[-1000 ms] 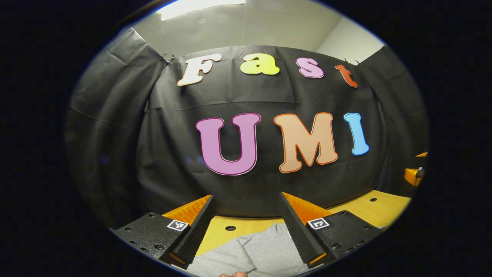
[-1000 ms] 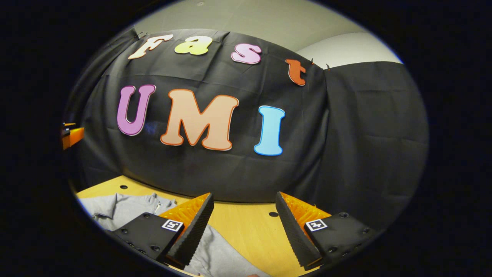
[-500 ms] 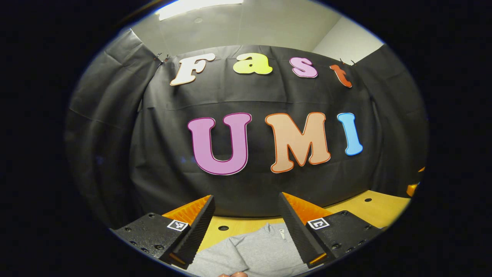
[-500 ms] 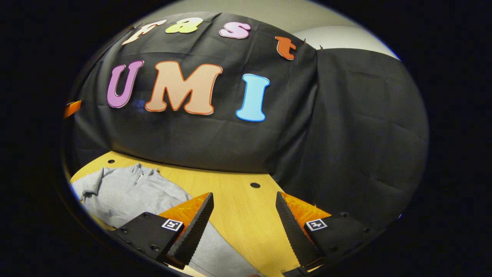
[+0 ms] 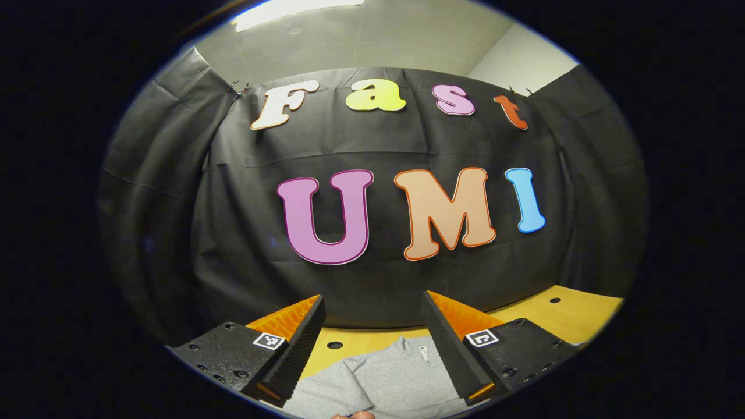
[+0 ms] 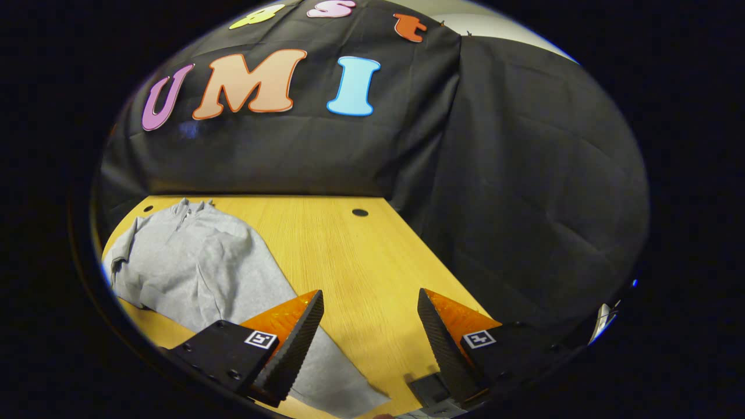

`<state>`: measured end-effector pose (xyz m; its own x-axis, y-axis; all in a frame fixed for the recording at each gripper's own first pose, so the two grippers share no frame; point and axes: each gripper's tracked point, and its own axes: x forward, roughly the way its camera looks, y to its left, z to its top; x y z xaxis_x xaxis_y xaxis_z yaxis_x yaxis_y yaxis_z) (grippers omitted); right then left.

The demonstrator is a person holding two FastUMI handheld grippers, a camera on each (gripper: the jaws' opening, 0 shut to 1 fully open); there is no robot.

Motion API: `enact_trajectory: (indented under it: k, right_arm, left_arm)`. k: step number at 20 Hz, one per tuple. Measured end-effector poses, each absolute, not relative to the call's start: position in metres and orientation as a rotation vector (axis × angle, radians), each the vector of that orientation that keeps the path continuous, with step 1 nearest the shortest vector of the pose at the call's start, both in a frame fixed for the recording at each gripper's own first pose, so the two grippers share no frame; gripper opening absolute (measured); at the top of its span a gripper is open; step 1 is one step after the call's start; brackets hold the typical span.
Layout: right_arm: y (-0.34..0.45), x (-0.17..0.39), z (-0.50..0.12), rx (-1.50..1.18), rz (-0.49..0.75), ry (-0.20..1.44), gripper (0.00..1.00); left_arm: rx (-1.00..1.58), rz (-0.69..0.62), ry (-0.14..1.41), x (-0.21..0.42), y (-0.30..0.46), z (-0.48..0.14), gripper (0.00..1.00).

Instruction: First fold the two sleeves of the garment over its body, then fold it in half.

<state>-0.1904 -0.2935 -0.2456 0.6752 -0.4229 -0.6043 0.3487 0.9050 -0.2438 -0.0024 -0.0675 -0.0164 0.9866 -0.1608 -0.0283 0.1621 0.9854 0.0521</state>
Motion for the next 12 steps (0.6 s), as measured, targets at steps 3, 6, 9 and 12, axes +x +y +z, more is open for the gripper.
enact_trajectory:
  k: [3,6,9,12]
  right_arm:
    - [-0.292,-0.218,-0.273,-0.106,-0.434,0.793,1.0]
    - [-0.287,-0.243,-0.297,-0.08,-0.432,0.868,1.0]
    - [-0.282,-0.265,-0.317,-0.05,-0.43,0.937,1.0]
    - [-0.277,-0.284,-0.334,-0.004,-0.44,0.993,1.0]
  left_arm:
    - [0.053,-0.161,0.03,-0.003,-0.068,-0.02,0.96]
    - [0.059,-0.155,0.052,-0.004,-0.065,-0.028,1.0]
    - [0.06,-0.151,0.053,-0.003,-0.065,-0.029,0.96]
    - [0.059,-0.155,0.051,-0.003,-0.068,-0.028,0.96]
